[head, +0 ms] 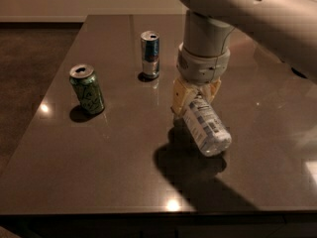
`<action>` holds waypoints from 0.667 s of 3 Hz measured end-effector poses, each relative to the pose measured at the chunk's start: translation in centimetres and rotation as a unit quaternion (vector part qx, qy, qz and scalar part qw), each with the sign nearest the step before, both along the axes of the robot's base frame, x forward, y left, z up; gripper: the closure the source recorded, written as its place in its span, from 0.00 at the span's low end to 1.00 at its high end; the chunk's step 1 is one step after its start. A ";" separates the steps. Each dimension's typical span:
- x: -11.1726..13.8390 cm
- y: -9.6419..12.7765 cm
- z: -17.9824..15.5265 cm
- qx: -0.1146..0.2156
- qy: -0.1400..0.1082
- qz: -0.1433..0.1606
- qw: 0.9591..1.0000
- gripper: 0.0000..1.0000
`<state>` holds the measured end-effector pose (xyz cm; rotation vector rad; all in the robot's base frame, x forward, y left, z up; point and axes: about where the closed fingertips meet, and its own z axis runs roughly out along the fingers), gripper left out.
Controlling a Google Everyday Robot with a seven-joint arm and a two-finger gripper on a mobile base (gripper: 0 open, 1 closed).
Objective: Pick blue plastic bottle
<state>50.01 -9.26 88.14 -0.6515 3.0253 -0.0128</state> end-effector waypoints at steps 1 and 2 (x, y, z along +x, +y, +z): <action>0.7 1.3 2.6 0.000 -0.019 0.034 0.999 1.00; 1.2 2.4 5.3 -0.003 -0.043 0.056 0.997 1.00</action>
Offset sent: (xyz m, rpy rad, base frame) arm 0.0016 0.0235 0.0888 -0.0613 -0.0778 0.1599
